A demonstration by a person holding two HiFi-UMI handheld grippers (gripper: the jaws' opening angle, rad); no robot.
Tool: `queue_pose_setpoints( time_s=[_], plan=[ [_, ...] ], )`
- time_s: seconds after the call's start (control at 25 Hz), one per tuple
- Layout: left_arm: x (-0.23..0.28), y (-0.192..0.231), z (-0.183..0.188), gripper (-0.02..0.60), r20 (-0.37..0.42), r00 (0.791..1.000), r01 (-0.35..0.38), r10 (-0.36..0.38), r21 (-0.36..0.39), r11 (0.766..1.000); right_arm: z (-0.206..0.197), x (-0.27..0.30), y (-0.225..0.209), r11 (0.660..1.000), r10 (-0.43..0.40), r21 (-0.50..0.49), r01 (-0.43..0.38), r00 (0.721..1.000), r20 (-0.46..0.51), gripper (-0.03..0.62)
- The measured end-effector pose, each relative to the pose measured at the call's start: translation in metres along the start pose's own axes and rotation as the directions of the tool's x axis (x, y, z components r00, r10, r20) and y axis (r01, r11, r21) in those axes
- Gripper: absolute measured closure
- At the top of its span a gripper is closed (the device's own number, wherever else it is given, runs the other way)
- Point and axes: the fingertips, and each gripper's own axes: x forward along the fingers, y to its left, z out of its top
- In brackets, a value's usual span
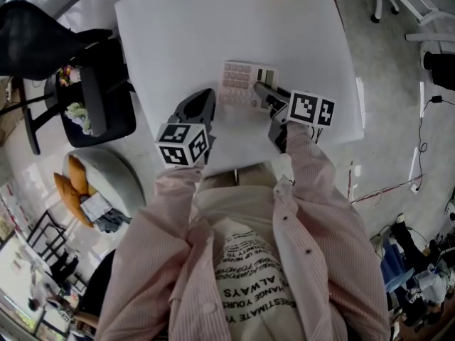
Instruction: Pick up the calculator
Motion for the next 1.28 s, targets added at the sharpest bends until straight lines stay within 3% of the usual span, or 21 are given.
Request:
queue_pose_setpoints(
  time_s=[0.68, 1.28],
  plan=[
    [-0.039, -0.014, 0.034, 0.58, 0.112, 0.994, 0.0, -0.003, 0.021, 1.0, 0.013, -0.029, 0.041, 0.998, 0.059, -0.014, -0.058, 0.995, 0.078, 0.488],
    [-0.079, -0.039, 0.066, 0.58, 0.202, 0.974, 0.082, -0.106, 0.122, 0.989, 0.02, -0.073, 0.084, 0.996, 0.092, -0.016, -0.091, 0.977, 0.192, 0.493]
  ],
)
